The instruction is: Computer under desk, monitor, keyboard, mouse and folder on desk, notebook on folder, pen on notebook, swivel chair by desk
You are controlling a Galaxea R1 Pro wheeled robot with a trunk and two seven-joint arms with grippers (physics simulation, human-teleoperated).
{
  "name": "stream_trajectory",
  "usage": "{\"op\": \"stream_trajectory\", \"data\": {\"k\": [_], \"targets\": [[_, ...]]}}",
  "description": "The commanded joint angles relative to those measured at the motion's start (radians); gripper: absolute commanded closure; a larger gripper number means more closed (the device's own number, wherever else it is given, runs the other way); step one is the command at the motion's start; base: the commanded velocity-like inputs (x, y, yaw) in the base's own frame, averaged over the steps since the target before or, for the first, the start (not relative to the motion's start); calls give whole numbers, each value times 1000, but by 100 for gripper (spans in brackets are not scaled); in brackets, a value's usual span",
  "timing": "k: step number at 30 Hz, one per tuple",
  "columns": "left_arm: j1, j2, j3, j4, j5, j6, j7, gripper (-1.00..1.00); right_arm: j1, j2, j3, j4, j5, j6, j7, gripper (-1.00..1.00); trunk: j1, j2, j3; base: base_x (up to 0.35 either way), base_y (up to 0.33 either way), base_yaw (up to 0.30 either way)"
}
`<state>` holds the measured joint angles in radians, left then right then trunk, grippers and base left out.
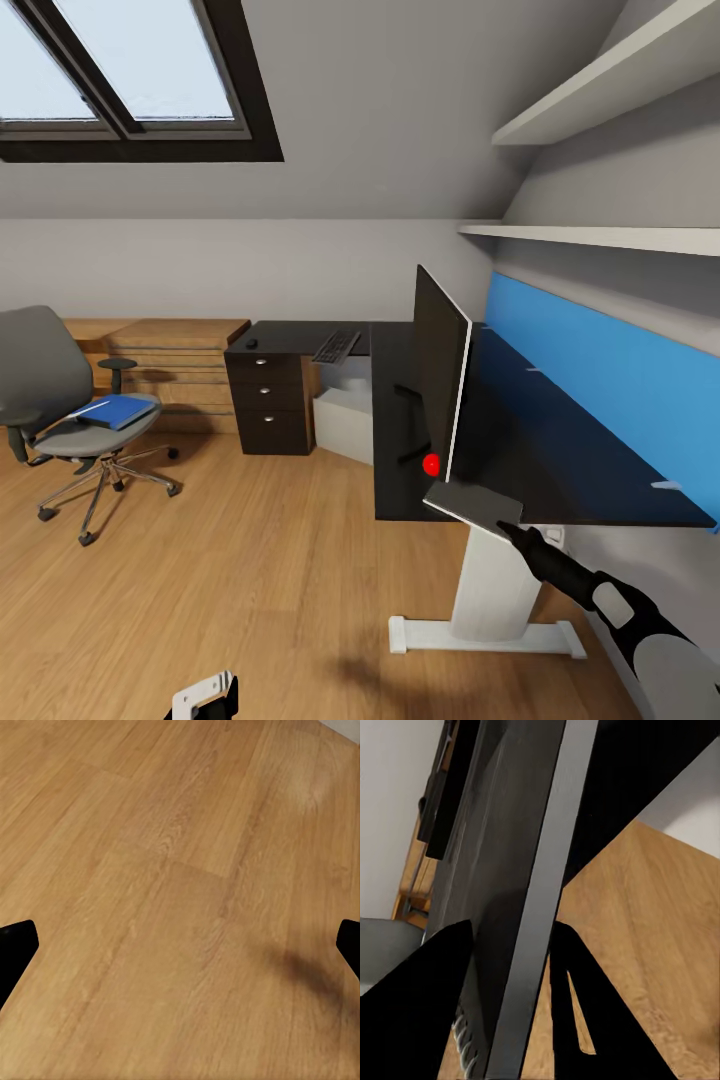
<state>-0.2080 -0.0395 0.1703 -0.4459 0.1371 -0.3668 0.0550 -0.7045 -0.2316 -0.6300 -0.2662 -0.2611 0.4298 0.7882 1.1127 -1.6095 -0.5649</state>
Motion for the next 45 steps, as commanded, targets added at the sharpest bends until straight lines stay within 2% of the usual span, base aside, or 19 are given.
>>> {"op": "stream_trajectory", "data": {"k": [1,39,45], "targets": [[-1,0,0,0,6,-3,0,-100,-1,0,3,1,-1,7,0,100,0,0,-1,0,0,0],[-1,0,1,1,6,-3,0,-100,0,-1,4,1,0,7,0,100,0,0,-1,0,0,0],[-1,0,1,0,6,-3,0,-100,0,0,4,1,0,7,-1,100,0,0,-1,-165,0,0]]}}
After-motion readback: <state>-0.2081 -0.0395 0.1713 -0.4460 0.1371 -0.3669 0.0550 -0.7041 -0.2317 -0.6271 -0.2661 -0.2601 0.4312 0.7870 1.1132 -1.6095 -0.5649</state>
